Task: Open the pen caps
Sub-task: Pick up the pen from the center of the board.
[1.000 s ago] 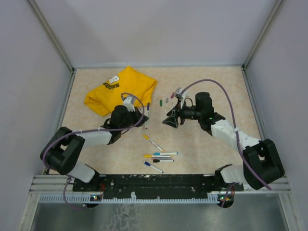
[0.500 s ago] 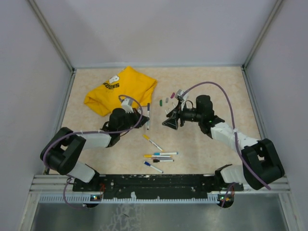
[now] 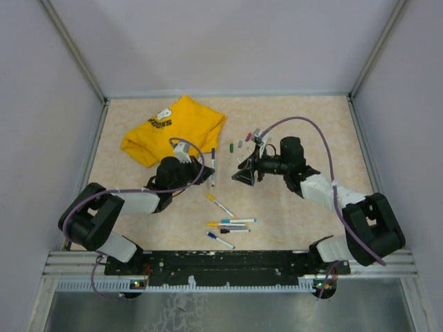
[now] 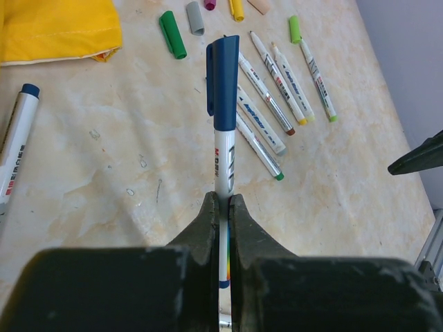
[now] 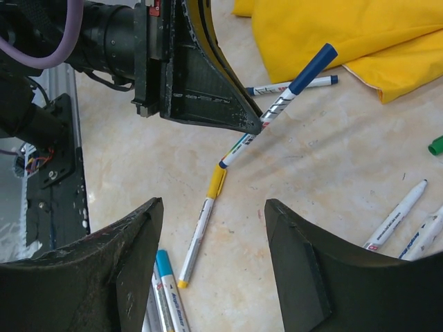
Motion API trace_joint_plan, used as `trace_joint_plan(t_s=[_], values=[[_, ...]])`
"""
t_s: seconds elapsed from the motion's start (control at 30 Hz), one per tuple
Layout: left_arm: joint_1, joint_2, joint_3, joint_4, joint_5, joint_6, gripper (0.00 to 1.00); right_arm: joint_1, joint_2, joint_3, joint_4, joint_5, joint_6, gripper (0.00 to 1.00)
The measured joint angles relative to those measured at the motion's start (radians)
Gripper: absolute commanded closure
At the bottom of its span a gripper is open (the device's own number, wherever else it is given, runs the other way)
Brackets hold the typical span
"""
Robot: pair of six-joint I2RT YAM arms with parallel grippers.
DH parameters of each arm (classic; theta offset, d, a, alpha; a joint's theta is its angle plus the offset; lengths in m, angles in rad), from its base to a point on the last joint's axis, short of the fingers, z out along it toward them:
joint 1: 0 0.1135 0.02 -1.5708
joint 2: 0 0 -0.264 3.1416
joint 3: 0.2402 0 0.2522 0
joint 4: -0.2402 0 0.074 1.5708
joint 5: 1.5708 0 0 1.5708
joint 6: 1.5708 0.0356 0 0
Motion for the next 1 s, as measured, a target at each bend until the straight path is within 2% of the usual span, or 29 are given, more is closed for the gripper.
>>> trace_joint_plan(t_s=[0.3,0.6,0.77,1.0], values=[[0.000,0.000,-0.002,0.017,0.002,-0.003,1.00,0.000,0.047,-0.021,0.059,0.001,0.075,0.38],[0.000,0.013,-0.025,0.118,0.027,-0.061,1.00,0.008,0.134,-0.085,0.241,0.064,0.274,0.38],[0.000,0.061,-0.052,0.241,0.071,-0.149,1.00,0.053,0.159,-0.090,0.295,0.128,0.326,0.38],[-0.016,0.192,-0.114,0.504,0.101,-0.306,1.00,0.132,0.183,-0.111,0.369,0.210,0.397,0.39]])
